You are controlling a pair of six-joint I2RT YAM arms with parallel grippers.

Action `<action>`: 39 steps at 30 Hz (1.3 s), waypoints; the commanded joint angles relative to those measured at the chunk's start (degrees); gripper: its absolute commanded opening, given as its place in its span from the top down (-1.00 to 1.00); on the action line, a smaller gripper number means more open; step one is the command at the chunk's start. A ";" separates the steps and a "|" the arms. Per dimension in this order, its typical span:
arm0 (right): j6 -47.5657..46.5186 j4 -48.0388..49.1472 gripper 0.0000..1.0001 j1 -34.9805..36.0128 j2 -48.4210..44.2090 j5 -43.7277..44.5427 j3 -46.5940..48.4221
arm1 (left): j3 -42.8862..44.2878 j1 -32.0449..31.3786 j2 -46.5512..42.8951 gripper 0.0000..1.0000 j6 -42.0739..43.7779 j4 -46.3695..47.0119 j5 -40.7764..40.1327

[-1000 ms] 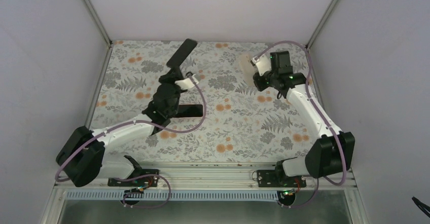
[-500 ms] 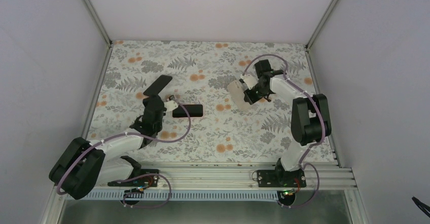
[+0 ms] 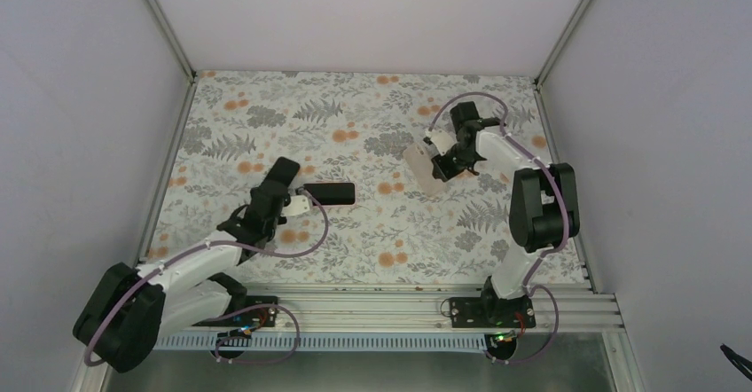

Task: Take the phone out of the phone case
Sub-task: Place the phone at the center of the board, then place the phone case at the center of the board, then adjust the phone at the center of the board.

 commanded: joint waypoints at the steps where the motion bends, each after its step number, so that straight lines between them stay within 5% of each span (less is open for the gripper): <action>1: -1.76 -2.56 0.86 -1.81 -0.14 2.14 3.95 | 3.89 0.13 -4.06 0.30 -3.95 -12.21 7.19; 6: -2.19 -5.44 0.51 -2.61 -1.36 4.20 7.59 | 12.75 0.22 -8.72 -0.06 -9.76 -26.92 17.79; 9: -1.62 -6.59 -0.18 -2.30 -2.20 9.26 10.20 | 19.94 0.31 -9.68 -0.31 -12.84 -33.61 22.75; 13: -2.11 -9.26 -0.97 0.62 -2.88 16.05 15.01 | 29.20 1.18 -8.07 -0.91 -17.45 -40.06 28.42; 18: -6.32 -11.87 -1.00 11.45 -4.29 15.37 17.87 | 39.49 2.49 -4.07 -1.00 -23.76 -42.92 33.64; 24: -13.35 -6.11 -1.00 26.41 -3.91 18.17 10.47 | 44.95 6.90 1.52 -1.00 -31.75 -37.85 35.97; 34: -11.70 4.83 -1.00 37.84 9.05 19.61 17.43 | 50.56 14.99 11.19 -1.00 -37.70 -33.89 37.22; 39: -6.92 3.47 -1.00 39.60 20.89 19.87 32.25 | 52.14 17.24 13.68 -1.00 -39.01 -35.73 38.74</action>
